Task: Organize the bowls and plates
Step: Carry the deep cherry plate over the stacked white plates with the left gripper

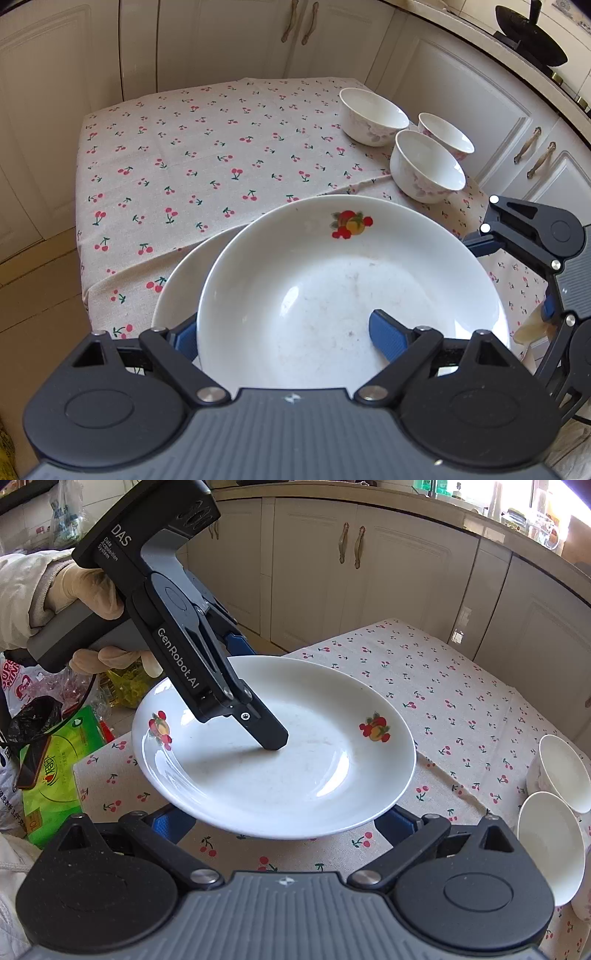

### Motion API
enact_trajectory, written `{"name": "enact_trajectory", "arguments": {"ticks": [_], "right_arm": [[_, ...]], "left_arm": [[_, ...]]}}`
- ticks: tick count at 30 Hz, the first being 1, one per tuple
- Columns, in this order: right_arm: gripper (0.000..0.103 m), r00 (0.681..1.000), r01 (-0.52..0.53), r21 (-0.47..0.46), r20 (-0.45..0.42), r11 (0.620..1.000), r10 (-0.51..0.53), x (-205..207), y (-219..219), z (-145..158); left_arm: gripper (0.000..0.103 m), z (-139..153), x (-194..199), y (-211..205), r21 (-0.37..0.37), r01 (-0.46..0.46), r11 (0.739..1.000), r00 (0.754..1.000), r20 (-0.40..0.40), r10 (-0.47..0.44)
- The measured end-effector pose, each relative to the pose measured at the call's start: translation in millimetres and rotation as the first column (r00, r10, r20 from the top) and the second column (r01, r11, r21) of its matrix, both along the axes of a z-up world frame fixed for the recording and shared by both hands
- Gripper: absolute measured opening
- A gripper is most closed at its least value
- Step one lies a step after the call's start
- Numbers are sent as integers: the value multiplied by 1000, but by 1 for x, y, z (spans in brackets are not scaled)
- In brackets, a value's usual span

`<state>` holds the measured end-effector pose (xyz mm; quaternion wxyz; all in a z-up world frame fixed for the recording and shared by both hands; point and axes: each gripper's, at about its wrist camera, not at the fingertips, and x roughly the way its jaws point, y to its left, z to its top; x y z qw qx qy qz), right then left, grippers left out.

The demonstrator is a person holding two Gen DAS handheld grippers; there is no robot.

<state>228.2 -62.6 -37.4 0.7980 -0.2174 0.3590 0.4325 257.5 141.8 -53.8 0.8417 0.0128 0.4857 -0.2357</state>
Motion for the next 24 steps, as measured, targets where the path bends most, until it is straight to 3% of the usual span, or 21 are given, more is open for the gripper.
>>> {"name": "enact_trajectory", "arguments": {"ticks": [13,24], "right_arm": [[103,1000,-8,-41,10,999,9,-7,4,-10],[103,1000,-25,-66,16,998,26,-9,9,-12]], "left_arm": [[91,-17,-1,6,-15,-9,1000,999,-50,8],[91,-18,0,7,14,1,1000,998,-64,0]]}}
